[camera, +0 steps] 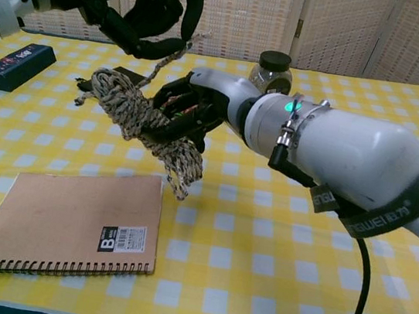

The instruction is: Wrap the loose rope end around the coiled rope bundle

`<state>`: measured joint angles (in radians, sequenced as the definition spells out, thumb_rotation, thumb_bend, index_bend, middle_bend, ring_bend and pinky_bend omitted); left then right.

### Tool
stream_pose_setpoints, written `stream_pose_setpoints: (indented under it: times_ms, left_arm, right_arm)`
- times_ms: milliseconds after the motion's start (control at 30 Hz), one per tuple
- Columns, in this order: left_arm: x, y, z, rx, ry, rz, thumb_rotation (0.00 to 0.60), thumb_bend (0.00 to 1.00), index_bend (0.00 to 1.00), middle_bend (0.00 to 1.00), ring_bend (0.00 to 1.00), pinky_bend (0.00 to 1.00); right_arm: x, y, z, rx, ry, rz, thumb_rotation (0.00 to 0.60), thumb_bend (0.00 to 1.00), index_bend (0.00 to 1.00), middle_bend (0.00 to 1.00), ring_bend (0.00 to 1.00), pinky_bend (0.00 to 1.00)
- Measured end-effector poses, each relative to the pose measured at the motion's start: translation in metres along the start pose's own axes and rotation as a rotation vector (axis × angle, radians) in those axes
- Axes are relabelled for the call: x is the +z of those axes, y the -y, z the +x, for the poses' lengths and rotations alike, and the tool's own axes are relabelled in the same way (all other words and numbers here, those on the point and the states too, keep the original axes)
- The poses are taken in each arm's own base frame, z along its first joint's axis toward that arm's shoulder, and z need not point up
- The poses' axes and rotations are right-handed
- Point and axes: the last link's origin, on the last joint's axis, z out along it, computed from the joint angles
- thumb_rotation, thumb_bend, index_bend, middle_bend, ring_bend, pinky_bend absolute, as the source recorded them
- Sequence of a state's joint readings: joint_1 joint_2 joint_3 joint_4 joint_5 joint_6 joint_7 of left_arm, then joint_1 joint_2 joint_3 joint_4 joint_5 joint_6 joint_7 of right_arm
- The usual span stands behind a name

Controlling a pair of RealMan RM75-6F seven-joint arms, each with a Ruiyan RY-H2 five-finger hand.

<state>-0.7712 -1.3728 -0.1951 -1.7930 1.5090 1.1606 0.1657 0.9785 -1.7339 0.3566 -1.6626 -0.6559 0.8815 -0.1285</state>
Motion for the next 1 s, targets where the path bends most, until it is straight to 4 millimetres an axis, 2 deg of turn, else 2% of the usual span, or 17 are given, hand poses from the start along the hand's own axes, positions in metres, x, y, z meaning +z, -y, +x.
stream_pose_setpoints:
  times_ms: [400, 667, 867, 1000]
  left_arm:
    - [-0.009, -0.007, -0.012, -0.033, 0.027, -0.025, 0.600, 0.68, 0.69, 0.86, 0.75, 0.75]
    - [-0.019, 0.004, -0.014, -0.075, 0.019, 0.018, 0.600, 0.68, 0.69, 0.86, 0.75, 0.75]
    - [-0.029, 0.022, -0.016, -0.097, 0.011, 0.071, 0.600, 0.68, 0.67, 0.86, 0.75, 0.75]
    - [-0.034, 0.028, -0.016, -0.097, 0.006, 0.094, 0.600, 0.58, 0.58, 0.84, 0.73, 0.75]
  right_arm:
    - [0.005, 0.003, 0.004, 0.116, -0.112, 0.038, 0.600, 0.70, 0.90, 0.77, 0.80, 0.71]
    - [0.002, 0.000, 0.016, 0.234, -0.188, 0.093, 0.600, 0.70, 0.90, 0.77, 0.80, 0.71]
    - [-0.007, -0.003, 0.034, 0.218, -0.202, 0.115, 0.600, 0.70, 0.90, 0.77, 0.80, 0.71]
    - [-0.011, -0.003, 0.040, 0.175, -0.208, 0.115, 0.600, 0.70, 0.90, 0.77, 0.80, 0.71]
